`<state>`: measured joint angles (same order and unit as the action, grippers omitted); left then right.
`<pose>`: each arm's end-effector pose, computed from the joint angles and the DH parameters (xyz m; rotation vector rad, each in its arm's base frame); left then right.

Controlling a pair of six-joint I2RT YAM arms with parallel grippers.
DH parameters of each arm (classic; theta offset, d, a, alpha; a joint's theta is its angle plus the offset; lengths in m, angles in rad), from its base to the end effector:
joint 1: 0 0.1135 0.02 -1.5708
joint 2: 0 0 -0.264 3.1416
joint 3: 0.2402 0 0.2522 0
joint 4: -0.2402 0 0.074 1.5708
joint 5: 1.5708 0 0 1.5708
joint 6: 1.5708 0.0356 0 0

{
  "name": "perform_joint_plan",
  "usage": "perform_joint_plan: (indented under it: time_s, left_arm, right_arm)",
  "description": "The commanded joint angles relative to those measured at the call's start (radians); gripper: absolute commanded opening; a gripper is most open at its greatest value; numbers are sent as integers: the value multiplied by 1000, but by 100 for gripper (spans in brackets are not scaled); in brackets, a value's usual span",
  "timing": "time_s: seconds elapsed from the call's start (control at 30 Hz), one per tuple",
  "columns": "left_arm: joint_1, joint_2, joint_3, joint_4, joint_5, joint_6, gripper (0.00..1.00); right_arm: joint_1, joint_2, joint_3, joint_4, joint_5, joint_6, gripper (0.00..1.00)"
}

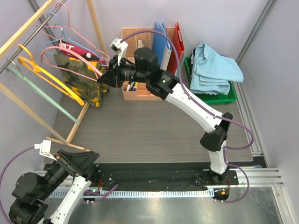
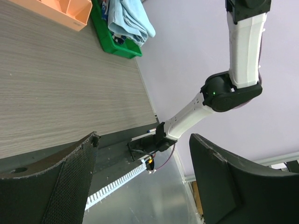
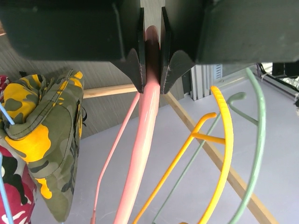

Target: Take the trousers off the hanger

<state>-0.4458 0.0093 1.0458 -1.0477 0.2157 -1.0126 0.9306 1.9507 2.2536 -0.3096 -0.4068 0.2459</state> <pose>-0.0593 0.0199 0.3561 -0.3063 1.7149 -1.2811 0.2518 0.3617 0.4883 -0.8905 1.4707 1.2174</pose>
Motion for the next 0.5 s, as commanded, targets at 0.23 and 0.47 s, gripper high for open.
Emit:
perform_joint_plan:
  time_s: [0.23,0.47]
  left_arm:
    - [-7,-54,-9,17,-10,17,79]
    - [-5,-54,-20,32,-4,12,79]
  right_arm:
    - [8,-45,29,171,-10,-46,1]
    - [14,-41,50,190,-26,-28,1]
